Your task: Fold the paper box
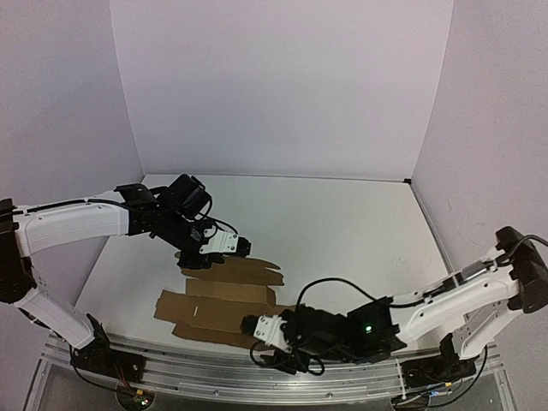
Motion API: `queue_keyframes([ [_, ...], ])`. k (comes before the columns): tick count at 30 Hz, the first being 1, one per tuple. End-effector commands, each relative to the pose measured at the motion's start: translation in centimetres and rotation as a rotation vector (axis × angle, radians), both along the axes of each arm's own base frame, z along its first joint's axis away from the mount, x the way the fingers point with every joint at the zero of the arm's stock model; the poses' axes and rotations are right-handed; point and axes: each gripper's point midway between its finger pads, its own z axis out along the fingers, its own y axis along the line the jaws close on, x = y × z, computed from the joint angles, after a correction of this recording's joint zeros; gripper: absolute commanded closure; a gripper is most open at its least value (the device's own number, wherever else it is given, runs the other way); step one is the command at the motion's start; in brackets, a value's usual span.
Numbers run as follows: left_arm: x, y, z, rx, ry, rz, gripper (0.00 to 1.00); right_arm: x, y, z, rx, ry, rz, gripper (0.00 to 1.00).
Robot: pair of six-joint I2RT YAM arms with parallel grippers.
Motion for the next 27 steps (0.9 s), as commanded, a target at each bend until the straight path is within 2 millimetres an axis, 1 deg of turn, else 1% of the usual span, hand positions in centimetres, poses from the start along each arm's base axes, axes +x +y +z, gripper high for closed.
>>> queue_keyframes([
  [1, 0.2, -0.4, 1.1, -0.034, -0.031, -0.011, 1.0, -0.6, 2.1, -3.2, -0.255, -0.299, 0.271, 0.26],
  [4, 0.1, -0.5, 1.2, -0.033, -0.027, -0.018, 1.0, 0.2, 2.9, -4.4, -0.324, -0.373, 0.298, 0.27],
  [6, 0.0, -0.5, 1.2, -0.035, -0.024, -0.024, 1.0, 0.8, 3.2, -5.0, -0.348, -0.392, 0.289, 0.29],
  [10, -0.1, -0.6, 1.2, -0.037, -0.019, -0.033, 1.0, 2.4, 3.1, -6.1, -0.382, -0.403, 0.236, 0.37],
  [12, -0.2, -0.6, 1.3, -0.038, -0.014, -0.036, 1.0, 2.7, 3.2, -6.5, -0.386, -0.396, 0.239, 0.43],
  [16, -0.2, -0.8, 1.5, -0.043, -0.013, -0.04, 1.0, 3.0, 3.3, -7.0, -0.389, -0.377, 0.243, 0.63],
  [19, -0.4, -0.8, 1.6, -0.045, -0.005, -0.047, 1.0, 3.3, 3.6, -6.3, -0.348, -0.334, 0.229, 0.78],
  [23, -1.0, -0.9, 1.7, -0.051, 0.021, -0.062, 1.0, 3.8, 4.2, -4.5, -0.239, -0.221, 0.186, 0.88],
  [27, -1.7, -1.1, 1.9, -0.06, 0.062, -0.08, 1.0, 5.5, 3.7, -3.0, -0.174, -0.161, 0.093, 0.95],
])
